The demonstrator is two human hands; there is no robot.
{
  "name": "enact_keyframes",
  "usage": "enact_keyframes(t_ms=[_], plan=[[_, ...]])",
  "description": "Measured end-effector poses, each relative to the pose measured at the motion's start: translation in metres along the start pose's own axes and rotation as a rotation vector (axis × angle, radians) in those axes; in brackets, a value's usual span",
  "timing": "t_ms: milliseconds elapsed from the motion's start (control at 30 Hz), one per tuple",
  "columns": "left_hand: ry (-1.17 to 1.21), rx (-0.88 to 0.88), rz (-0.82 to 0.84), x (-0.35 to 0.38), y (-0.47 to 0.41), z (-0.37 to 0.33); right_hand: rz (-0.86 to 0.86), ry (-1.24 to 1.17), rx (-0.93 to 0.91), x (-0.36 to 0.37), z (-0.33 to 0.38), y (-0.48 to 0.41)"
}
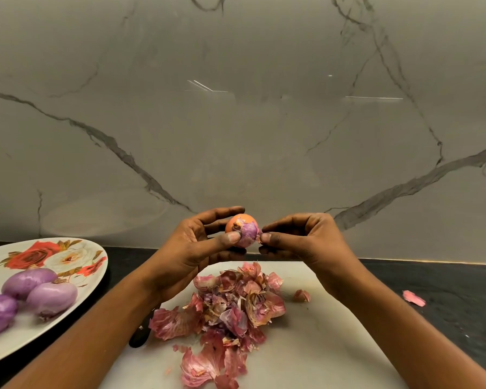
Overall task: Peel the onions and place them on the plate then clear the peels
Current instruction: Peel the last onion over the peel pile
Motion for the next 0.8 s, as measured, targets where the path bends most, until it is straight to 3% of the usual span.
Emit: enact_keyframes(t_ms=[400,633,800], plan=[[-0.016,0.031,-0.044,0.0010,0.0018,-0.0013,-0.015,0.082,-0.011,0.0037,0.0002,0.0009],[0.119,-0.001,-0.001,0.0000,0.0021,-0.0053,-0.094,0.121,-0.013,-0.0043,0.0010,-0.0023],[0.195,-0.031,0.030,0.0033,0.0034,-0.0064,-0.006,0.186,0.010,0.0006,-0.0023,-0.0006]])
Point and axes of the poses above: each hand's wrist, its own y-axis away from the middle knuckle, its own x-axis out of the palm, z = x × y, the point moved 3 cm from there along -y, towards the middle knuckle, and after that the axes turned 5 degrees about -z, right-handed, at the moved point
